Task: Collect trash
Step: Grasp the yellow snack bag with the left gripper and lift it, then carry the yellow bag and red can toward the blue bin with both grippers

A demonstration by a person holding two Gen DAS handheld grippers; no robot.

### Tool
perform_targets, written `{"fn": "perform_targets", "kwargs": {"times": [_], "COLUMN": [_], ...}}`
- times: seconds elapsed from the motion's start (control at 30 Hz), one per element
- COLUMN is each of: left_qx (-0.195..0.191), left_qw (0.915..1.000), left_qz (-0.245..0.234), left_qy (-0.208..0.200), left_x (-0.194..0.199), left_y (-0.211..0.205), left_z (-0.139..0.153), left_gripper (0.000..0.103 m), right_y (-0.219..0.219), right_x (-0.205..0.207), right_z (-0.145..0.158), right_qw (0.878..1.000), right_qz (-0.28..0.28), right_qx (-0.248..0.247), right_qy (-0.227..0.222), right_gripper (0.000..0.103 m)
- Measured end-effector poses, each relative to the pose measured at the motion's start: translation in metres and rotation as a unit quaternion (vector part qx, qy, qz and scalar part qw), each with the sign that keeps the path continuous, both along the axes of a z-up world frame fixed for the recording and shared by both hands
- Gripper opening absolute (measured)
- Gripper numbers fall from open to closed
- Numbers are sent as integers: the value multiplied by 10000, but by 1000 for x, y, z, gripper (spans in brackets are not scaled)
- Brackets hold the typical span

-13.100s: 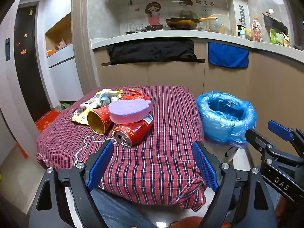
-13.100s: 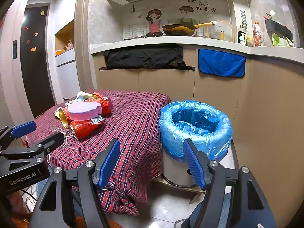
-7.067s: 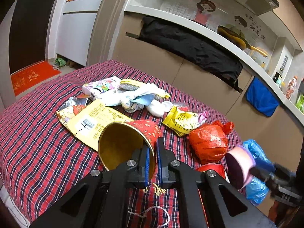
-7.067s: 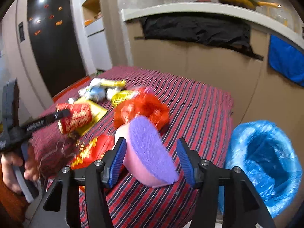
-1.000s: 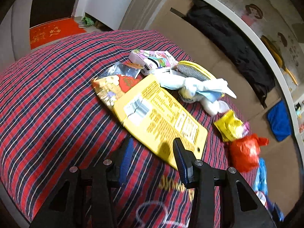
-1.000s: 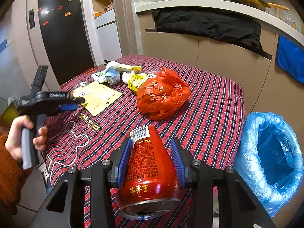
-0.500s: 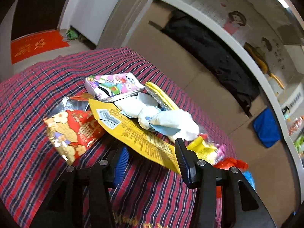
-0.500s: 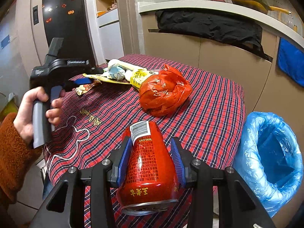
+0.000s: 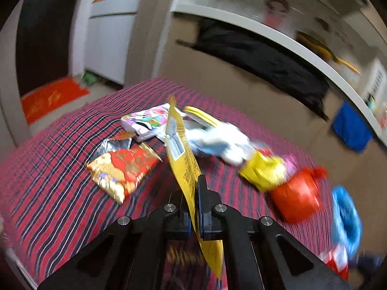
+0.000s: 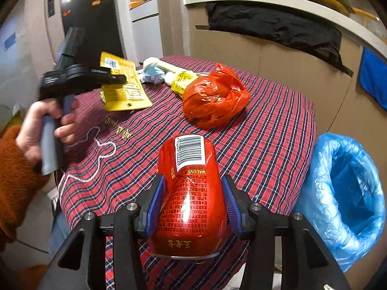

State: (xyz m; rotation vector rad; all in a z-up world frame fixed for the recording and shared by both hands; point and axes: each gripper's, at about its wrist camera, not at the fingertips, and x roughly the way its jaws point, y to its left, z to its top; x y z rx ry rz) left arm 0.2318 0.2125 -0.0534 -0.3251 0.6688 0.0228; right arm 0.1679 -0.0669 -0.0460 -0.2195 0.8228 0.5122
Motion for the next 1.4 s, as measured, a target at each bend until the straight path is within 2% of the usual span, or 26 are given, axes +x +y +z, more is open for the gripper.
{"fn": "perform_targets", "kwargs": {"times": [0.17,0.3,0.53,0.63,0.7,0.9,1.03,1.13,1.3,1.4], "left_qx": [289,384,417,339,280,228,271,357,345,211], "left_qw": [9986,9972,9968,9974,9976,9977,9972,9965,9966,9965], "left_qz": [-429,-624,-670,-634,-620,-607,-612,-634,-689,-780], "left_qy": [-99,-150,-135,-108,-107,-217,-344,-400,-309,-229], "left_x": [-39,-54,-69,-73,-75,-82,-84,-84,-81,-79], "left_y": [-24,-36,-38,-38,-38,-39,-44,-50,-55,-54], "left_z": [7,12,12,11,12,23,35,40,37,34], "left_gripper": [3,3,3,3,3,3,3,2,2,3], "right_y": [2,6,30,41,45,41,29,28,26,29], "right_x": [9,23,35,29,23,16,19,21,14,6], "right_z": [-1,0,-5,-6,-2,12,29,33,24,17], "right_qw": [9998,9991,9974,9960,9957,9969,9985,9985,9993,9982], "right_qz": [84,101,383,541,592,340,109,62,168,543], "right_qx": [18,59,-371,-636,-699,-633,-353,-320,-276,-248], "right_qy": [198,410,490,324,113,-308,-415,-450,-210,60], "right_gripper": [46,46,51,51,47,44,41,40,40,44]}}
